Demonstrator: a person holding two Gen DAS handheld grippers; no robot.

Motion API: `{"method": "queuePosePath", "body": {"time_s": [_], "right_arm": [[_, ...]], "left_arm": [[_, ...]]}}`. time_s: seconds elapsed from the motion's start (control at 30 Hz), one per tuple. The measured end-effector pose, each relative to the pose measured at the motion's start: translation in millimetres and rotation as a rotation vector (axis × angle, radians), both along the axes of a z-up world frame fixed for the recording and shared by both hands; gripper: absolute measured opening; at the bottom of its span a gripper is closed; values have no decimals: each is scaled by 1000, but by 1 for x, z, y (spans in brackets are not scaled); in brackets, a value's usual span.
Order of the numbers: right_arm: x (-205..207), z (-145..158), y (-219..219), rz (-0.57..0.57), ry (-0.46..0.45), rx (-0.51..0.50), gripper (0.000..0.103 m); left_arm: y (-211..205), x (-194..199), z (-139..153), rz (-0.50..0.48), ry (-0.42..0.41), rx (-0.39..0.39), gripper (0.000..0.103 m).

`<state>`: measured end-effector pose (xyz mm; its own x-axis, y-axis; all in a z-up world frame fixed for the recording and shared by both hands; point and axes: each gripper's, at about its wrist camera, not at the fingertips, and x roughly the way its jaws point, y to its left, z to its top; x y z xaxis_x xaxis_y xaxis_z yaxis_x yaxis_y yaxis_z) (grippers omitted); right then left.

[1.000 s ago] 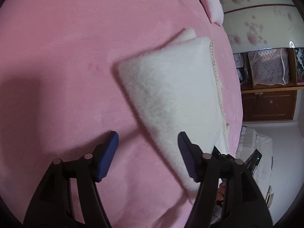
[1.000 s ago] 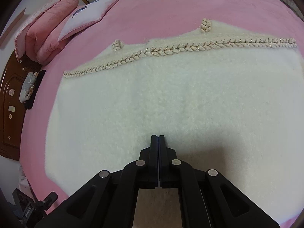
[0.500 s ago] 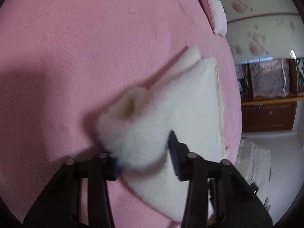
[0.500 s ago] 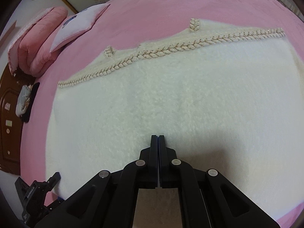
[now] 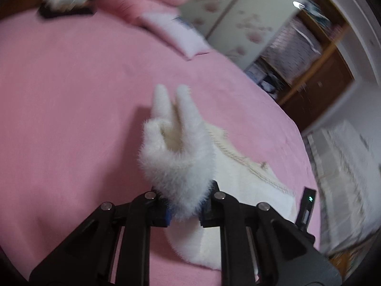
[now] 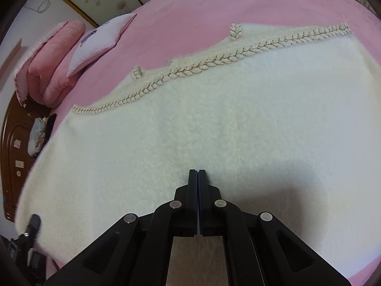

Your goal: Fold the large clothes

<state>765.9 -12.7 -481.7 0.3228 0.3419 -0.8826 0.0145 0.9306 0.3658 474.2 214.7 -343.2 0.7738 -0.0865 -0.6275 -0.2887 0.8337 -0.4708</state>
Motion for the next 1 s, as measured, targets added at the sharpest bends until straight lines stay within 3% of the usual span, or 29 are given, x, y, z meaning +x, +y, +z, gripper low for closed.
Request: {"method": "queuePosePath", "body": {"time_s": [0.13,0.27,0.37,0.57,0.67,0.83,1.0], "right_arm": [[-3,0,-7,38,-21,23,0],[-2,-4,-26,32,6,115,0],[-1,-8,-44,44,41,163,0],[3,-30,-89,112,129,332,0],[3,-30,-97,175,128,334,0],[-1,-40,-136,163,179,455,0],[12,-32,-176,195,196,467,0]], "left_arm": [[-52,0,45,-116,-86,97,9],[-120,0,79,-229,-155,197,9],[-166,-2,92,-299,-177,189,9],[-270,-6,86,-453,-137,221,9],[-312,-11,76,-508,-116,263,9],[-353,-22,76,-562,-123,301,9],[-383,-25,79,-586,-123,328,9]]}}
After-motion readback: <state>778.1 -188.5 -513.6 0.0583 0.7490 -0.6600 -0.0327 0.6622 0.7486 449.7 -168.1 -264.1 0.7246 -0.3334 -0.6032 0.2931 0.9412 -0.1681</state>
